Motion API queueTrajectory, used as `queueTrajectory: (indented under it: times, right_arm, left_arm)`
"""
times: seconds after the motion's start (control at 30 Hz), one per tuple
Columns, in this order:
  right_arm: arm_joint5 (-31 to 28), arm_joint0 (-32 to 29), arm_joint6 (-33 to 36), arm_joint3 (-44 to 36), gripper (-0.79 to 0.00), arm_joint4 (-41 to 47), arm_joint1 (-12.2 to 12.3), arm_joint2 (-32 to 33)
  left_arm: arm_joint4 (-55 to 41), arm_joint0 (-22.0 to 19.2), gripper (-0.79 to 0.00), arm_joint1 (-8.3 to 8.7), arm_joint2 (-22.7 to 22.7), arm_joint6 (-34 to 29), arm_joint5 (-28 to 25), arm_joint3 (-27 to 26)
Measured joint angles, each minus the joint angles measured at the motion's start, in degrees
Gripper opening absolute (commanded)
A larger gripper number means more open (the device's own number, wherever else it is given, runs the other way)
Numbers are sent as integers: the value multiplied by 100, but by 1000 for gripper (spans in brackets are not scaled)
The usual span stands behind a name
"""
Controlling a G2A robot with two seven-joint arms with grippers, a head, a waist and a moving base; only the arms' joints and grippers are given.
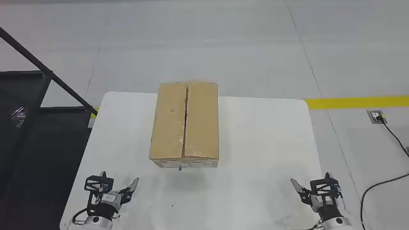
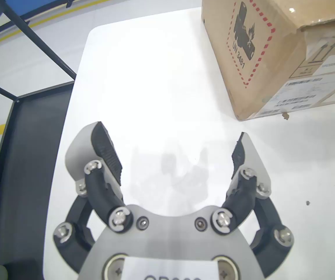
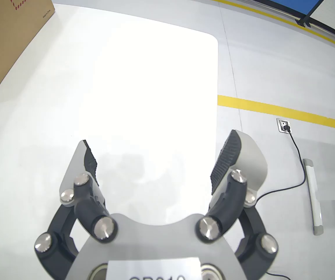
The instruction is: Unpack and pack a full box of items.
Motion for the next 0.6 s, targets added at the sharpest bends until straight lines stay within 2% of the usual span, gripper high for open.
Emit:
queueTrajectory:
  times: [0.5, 0.6]
  right_arm:
    - [-3, 2, -2, -4, 0, 2, 0, -1]
    - [-155, 50, -71, -104, 0, 45, -2, -8]
  left_arm:
    - [-2, 0, 0, 0, 2, 2, -2, 0]
    - [-276, -24, 0, -6, -50, 178, -249, 107]
